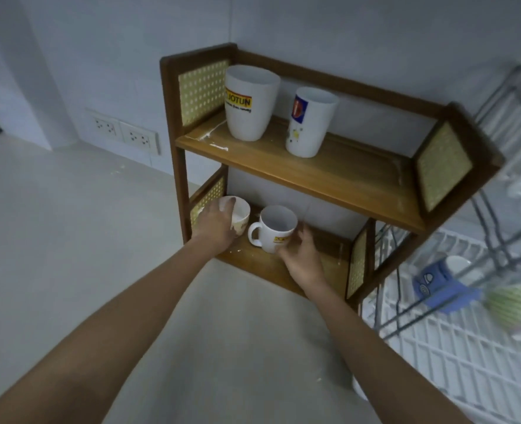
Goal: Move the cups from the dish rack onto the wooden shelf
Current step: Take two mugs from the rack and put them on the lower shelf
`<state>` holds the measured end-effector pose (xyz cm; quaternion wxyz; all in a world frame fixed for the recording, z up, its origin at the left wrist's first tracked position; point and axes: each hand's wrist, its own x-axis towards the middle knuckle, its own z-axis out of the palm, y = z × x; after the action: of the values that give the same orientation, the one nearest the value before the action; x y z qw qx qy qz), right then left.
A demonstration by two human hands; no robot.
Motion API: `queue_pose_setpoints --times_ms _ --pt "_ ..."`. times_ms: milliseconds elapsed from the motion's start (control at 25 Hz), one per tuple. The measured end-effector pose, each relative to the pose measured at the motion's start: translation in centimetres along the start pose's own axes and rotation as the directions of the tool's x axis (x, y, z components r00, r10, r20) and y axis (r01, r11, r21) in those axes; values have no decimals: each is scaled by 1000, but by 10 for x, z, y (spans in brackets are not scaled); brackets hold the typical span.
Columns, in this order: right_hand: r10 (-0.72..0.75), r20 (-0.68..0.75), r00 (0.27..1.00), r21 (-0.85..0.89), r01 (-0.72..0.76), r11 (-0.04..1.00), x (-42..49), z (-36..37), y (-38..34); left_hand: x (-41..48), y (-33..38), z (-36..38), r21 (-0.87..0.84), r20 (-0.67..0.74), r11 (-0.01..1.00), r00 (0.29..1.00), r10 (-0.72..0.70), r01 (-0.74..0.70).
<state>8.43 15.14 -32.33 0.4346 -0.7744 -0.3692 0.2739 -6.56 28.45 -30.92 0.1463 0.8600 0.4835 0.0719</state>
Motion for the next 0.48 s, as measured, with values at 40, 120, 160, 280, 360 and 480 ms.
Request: queue_pose_setpoints --times_ms 40,120,160,280,360,480 --pt "-35 24 999 16 35 999 -23 -5 2 -19 5 0 -28 -76 999 997 24 -27" --pt "-105 54 993 56 102 993 -75 -19 8 -60 21 -3 -47 -229 977 954 194 -210" --pt "-123 59 991 102 117 988 -104 -30 14 -81 30 -6 -34 -278 940 907 317 -340" --pt "-199 34 979 194 189 963 -182 -67 35 -137 61 -13 19 -349 777 724 595 -629" --pt "-252 -33 967 158 254 954 -219 -99 50 -171 88 -15 18 -339 633 591 732 -774" --pt "-245 -196 950 98 267 959 -242 -153 69 -207 133 -9 -1 -277 415 399 874 -910"
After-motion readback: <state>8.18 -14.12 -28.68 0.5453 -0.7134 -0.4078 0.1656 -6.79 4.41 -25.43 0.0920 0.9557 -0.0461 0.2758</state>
